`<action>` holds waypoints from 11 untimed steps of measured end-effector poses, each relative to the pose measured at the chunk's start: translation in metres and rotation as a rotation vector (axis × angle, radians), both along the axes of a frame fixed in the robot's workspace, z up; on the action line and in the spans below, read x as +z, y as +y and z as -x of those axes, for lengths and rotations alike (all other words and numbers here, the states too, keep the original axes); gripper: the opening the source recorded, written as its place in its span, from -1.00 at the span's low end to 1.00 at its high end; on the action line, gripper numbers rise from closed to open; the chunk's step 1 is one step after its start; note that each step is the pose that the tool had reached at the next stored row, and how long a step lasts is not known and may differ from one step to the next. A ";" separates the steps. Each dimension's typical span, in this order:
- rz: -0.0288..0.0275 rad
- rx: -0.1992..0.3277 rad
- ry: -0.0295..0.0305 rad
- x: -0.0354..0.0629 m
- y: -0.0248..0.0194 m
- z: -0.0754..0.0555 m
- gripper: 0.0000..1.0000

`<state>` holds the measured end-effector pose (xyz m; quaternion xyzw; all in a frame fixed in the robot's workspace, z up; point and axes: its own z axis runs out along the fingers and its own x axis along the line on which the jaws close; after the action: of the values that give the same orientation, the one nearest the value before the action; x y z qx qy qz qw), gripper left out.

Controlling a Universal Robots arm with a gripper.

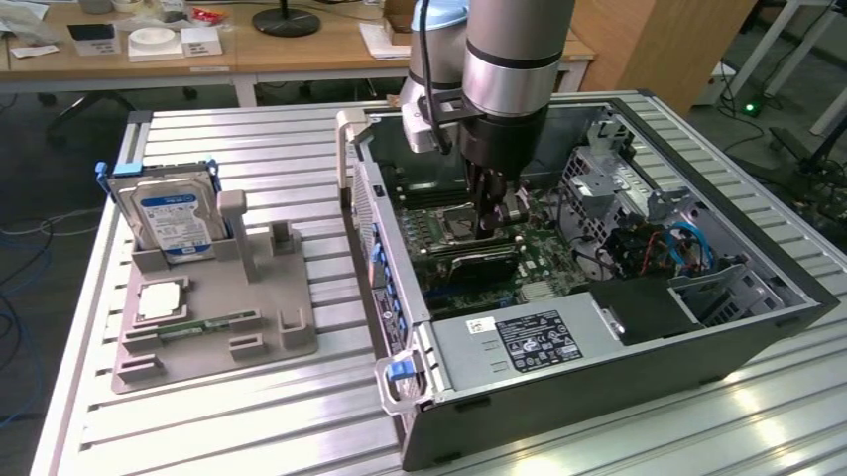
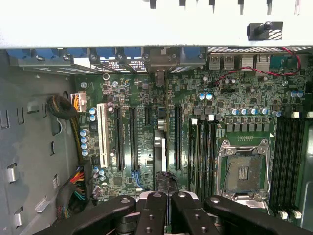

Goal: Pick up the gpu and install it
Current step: 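Press down on the gpu until it lock into place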

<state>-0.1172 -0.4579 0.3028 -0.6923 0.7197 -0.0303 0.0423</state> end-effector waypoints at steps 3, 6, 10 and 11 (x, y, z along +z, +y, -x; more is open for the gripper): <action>0.0001 0.000 0.0001 0.0000 0.0000 0.000 -0.80; 0.0000 0.000 0.0000 0.0000 0.0000 0.000 -0.80; 0.0018 0.000 0.0312 -0.0001 0.0000 0.000 -0.80; 0.0021 0.000 0.0491 -0.0002 0.0000 0.000 -0.80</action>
<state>-0.1173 -0.4580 0.3026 -0.6929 0.7205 -0.0140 0.0240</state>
